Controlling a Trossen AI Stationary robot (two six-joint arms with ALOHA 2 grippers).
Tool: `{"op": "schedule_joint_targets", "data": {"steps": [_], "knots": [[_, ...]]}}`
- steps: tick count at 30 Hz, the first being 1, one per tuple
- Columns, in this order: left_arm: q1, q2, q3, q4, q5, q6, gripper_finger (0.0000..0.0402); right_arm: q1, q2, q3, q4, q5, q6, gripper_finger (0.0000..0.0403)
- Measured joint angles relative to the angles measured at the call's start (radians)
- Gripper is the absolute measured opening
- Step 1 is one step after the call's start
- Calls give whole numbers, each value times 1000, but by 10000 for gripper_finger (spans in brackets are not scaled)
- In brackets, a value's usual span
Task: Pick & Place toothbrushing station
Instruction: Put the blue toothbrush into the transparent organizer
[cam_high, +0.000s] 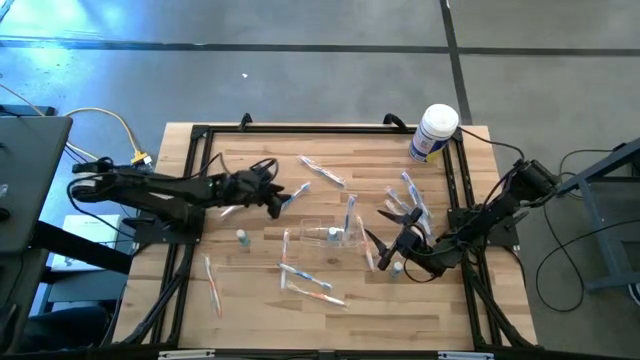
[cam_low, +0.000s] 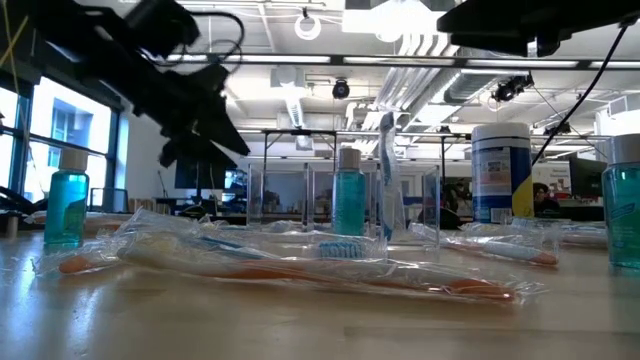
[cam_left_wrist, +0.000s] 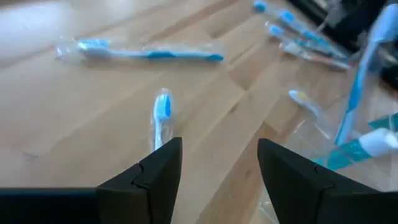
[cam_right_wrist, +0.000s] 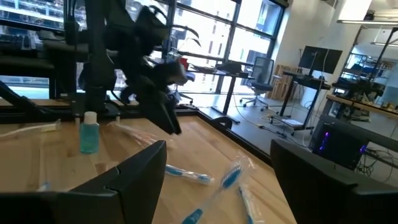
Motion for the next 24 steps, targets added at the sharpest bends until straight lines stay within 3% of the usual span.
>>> {"op": "schedule_joint_targets", "data": {"steps": [11,24], "knots": [[40,260,135,1,6,81,205,8,0,0,4,4,-3,280],[102,422,156,-19,0,74,205,8,0,0,4,27,-3,280]]}}
